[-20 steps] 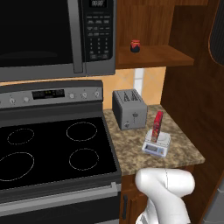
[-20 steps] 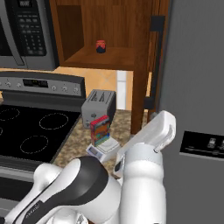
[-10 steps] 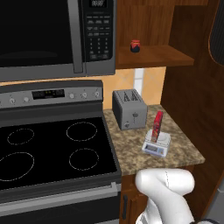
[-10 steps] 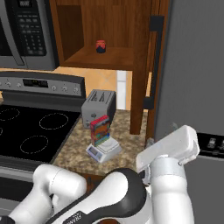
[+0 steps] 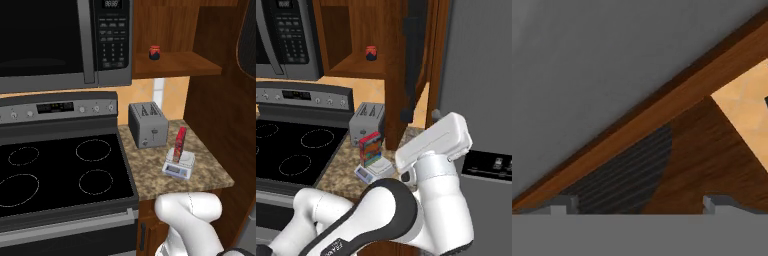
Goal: Pick the cereal and place it on the digital scale for weighing, and close the cabinet.
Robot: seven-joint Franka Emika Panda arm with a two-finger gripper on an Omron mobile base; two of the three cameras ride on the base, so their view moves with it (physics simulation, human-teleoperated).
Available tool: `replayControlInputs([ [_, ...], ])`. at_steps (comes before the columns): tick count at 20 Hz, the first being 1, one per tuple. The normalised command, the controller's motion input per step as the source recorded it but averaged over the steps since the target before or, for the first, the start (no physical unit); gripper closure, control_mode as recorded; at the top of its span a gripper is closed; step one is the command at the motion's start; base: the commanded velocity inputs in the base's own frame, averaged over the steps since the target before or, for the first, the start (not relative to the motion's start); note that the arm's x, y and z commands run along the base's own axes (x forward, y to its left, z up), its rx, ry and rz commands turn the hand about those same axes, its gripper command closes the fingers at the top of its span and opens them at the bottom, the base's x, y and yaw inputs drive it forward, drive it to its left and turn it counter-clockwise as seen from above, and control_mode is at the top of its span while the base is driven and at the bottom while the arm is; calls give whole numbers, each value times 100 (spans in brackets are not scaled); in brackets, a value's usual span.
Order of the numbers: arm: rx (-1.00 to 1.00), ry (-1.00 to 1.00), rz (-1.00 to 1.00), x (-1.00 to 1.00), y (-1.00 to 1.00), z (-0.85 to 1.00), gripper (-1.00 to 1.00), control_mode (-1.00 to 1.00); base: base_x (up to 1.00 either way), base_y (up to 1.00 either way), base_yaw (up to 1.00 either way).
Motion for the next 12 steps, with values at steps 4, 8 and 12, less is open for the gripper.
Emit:
replayControlInputs([
  [4,-8,0,16,-6,100,35,-100,-100,0,0,0],
  [8,-17,0,1,42,100,1,-100,-100,0,0,0],
  [12,-11,0,0,62,100,7,-100,-100,0,0,0],
])
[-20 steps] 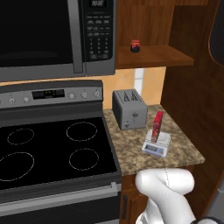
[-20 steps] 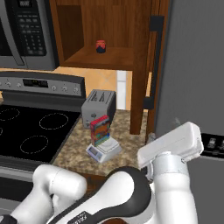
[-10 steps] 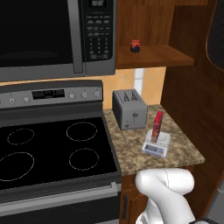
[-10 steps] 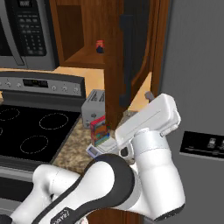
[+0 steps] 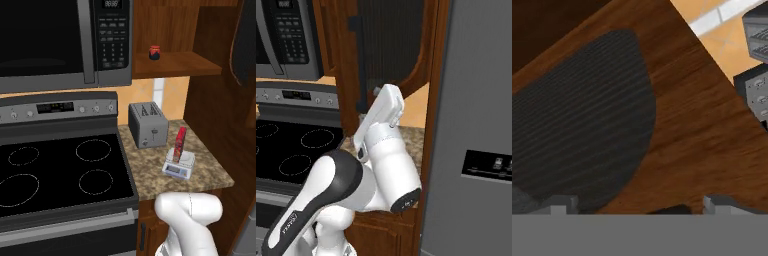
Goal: Pick the cereal and place it on the digital scale for weighing, and close the cabinet.
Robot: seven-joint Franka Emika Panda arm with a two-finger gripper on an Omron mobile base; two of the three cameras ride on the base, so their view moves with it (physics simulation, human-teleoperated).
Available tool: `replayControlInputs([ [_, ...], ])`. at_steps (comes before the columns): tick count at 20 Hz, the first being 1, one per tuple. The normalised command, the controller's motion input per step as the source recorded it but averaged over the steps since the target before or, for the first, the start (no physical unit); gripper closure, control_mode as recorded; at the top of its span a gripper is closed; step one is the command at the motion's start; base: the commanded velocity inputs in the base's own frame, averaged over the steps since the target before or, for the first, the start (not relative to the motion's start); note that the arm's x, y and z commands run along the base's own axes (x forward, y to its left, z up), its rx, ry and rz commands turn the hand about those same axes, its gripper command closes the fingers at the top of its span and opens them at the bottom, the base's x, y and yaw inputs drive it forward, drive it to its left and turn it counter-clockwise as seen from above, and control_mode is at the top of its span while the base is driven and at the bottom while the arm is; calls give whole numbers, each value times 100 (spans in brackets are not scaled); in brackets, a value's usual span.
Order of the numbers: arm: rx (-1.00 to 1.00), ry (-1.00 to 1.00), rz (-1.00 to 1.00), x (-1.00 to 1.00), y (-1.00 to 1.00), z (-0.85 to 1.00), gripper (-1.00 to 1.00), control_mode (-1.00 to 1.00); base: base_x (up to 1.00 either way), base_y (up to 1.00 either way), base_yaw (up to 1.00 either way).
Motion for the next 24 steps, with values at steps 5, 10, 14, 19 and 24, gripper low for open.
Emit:
replayControlInputs([
  [5,-7,0,0,88,100,0,-100,-100,0,0,0],
  [10,0,14,0,100,100,0,-100,-100,0,0,0],
  [14,0,8,0,100,100,0,-100,-100,0,0,0],
  [19,0,7,-2,100,65,-9,-100,-100,0,0,0],
  [24,0,1,-3,100,21,0,-100,-100,0,0,0],
])
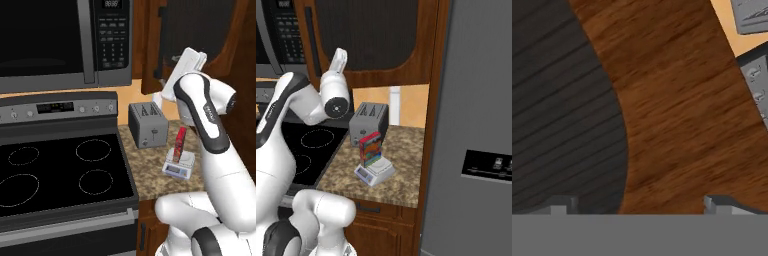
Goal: Pick the cereal and place it on the digital scale for weighing, and close the cabinet.
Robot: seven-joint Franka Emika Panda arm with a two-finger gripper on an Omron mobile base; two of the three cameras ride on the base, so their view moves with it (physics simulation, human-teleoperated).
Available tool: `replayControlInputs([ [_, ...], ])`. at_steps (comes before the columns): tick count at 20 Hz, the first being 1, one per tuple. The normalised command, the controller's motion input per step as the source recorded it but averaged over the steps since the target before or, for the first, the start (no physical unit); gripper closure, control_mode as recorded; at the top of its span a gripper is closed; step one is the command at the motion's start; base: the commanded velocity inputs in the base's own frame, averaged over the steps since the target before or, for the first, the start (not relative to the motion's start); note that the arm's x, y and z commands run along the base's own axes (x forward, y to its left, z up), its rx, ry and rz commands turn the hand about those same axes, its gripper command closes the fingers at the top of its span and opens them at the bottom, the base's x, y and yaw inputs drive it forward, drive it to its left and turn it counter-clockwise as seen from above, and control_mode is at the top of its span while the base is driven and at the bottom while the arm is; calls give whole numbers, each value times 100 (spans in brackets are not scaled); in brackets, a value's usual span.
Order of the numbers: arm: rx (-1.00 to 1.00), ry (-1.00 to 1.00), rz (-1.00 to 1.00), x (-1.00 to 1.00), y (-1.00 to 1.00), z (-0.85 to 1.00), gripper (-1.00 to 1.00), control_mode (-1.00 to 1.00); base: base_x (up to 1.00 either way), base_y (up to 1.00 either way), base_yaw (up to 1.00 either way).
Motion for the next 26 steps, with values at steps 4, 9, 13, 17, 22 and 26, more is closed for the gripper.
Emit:
replayControlInputs([
  [4,0,7,-4,100,17,0,-100,-100,0,0,0],
  [9,0,4,-1,100,3,-1,-100,-100,0,0,0],
  [13,0,0,-5,99,0,-5,-100,-100,0,0,0],
  [17,0,-2,-7,100,0,-45,-100,-100,0,0,0],
  [22,0,-8,-11,73,-5,-67,-100,-100,0,0,0],
  [26,0,11,-10,94,-34,-79,-100,-100,0,0,0],
])
